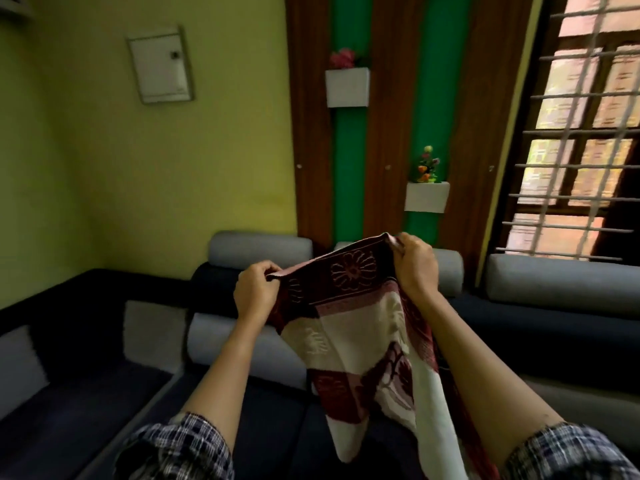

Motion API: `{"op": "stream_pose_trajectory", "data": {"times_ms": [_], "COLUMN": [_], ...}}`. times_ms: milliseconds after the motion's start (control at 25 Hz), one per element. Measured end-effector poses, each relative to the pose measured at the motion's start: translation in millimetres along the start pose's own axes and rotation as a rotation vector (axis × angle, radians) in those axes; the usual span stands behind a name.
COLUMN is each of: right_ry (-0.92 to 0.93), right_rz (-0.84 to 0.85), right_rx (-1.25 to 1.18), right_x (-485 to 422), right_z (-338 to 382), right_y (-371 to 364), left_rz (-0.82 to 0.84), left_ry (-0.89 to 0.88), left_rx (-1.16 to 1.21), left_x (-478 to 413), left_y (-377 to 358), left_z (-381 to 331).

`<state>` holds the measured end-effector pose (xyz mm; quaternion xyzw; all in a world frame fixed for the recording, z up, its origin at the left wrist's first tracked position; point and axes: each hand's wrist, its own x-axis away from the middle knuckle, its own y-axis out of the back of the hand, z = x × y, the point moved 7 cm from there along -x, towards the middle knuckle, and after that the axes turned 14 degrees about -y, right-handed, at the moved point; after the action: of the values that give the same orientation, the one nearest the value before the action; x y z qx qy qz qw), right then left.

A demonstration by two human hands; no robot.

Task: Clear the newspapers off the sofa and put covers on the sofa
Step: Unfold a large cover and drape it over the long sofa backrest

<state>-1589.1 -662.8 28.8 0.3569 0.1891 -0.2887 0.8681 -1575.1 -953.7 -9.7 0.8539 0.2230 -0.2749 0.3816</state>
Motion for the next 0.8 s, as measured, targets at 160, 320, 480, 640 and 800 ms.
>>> {"op": "stream_pose_trajectory", "data": {"times_ms": [160,320,480,640,800], "right_ry": [0.031,0.110,0.156,0.200,0.237], "right_rz": [0.090,0.160,0.185,0.205,0.255], "right_rx": [-0.061,-0.107,-0.118,-0.005,0.339], "right_x": [24.7,39.3,45.2,41.4,35.2], "right_z": [51.3,116.0,169.8,217.8,244.5], "right_y": [-60.6,-117.8,-167.2,-232.6,-296.6], "left_rz": [0.057,-0.056,-0.379,-0.563,-0.561], "left_ry": [0.065,0.406,0.699,0.572,0.503], "left_rx": [-0.385,-0.088,0.849,1.052,1.160], "left_x": [11.6,15.8,-8.4,-57.5,-107.1], "left_y": [55.5,98.7,108.4,140.7,156.4], "left_z": [64.7,146.6,190.5,226.2,266.1]}}
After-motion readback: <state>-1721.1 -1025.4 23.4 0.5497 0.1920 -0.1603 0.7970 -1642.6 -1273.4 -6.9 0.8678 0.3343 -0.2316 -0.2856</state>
